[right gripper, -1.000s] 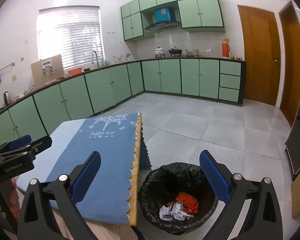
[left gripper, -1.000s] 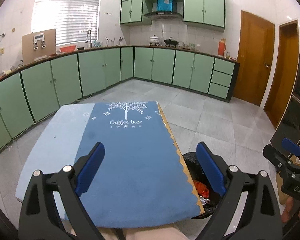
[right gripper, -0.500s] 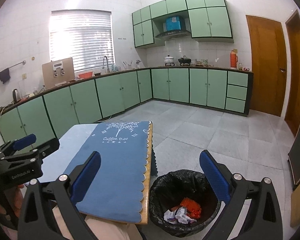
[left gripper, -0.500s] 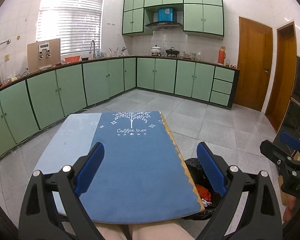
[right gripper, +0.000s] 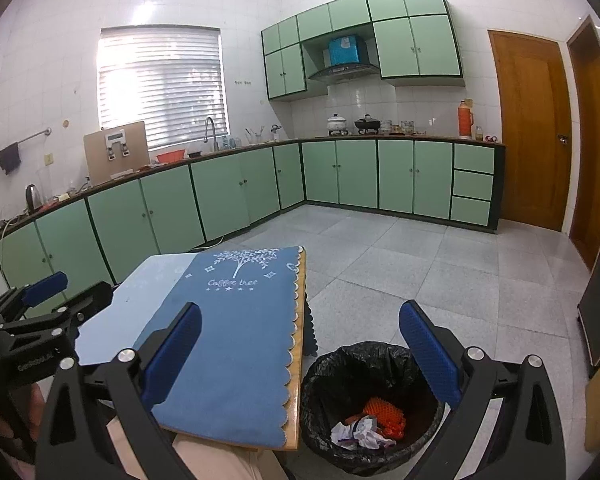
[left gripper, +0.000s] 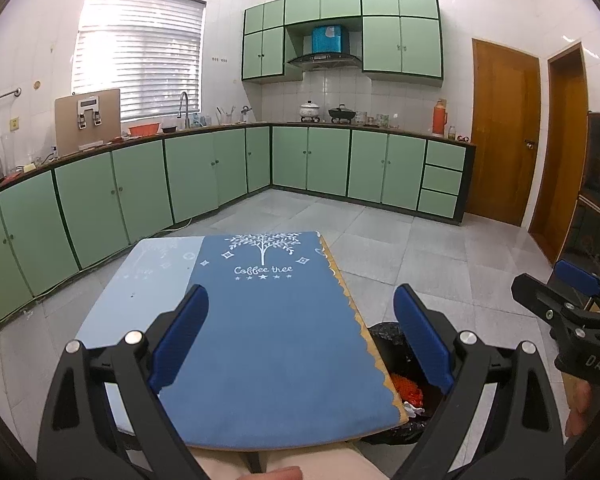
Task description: Collect trash
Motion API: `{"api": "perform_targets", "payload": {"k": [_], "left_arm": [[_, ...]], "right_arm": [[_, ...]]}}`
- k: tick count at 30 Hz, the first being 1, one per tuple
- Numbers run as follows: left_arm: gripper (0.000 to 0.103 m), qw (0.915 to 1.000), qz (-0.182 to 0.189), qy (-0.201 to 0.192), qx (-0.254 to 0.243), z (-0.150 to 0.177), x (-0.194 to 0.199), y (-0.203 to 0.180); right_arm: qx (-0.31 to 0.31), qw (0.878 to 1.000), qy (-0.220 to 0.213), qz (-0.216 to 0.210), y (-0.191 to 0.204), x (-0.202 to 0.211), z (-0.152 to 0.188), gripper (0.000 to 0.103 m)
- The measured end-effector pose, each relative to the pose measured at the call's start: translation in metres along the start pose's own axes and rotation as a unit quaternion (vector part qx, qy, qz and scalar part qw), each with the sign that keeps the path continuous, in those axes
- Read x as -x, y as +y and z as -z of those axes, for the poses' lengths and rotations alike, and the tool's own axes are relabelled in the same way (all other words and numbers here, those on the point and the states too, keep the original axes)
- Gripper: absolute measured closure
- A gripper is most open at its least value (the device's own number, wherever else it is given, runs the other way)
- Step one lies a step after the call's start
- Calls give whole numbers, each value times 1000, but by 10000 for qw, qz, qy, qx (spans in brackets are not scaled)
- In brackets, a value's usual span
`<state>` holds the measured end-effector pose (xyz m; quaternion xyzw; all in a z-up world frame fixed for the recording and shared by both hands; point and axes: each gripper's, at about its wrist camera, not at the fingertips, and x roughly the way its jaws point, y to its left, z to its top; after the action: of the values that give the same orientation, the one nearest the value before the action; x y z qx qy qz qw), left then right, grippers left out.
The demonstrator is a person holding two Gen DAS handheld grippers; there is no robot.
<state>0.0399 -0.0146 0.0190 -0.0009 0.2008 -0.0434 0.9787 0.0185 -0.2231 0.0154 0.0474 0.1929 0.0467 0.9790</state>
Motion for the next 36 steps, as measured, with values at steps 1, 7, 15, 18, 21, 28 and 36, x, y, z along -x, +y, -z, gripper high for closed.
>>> {"api": "perform_targets", "payload": {"k": [1,7,15,18,21,28,36], "left_arm": [[12,10000,5,-1,6,1,0,1],[12,10000,43,43,24,3,-5,1],[12,10000,38,47,21,3,-6,3],[12,10000,35,54,12,3,-7,3],[12,10000,51,74,9,3,-8,4],[12,9999,59,94,-3,4,-10,5],[12,9999,56,102,1,4,-10,5]], "right_arm": [[-6,10000,3,-1,0,-1,0,6],[-3,10000,7,2,-1,-1,0,6],[23,10000,-5,11,-1,-3,1,6],[24,10000,6,16,-1,-4,2,6],[28,10000,16,14,-1,-5,3,6],[36,10000,12,29,-1,-5,3,6],[36,10000,26,30,-3,-6,5,6]]}}
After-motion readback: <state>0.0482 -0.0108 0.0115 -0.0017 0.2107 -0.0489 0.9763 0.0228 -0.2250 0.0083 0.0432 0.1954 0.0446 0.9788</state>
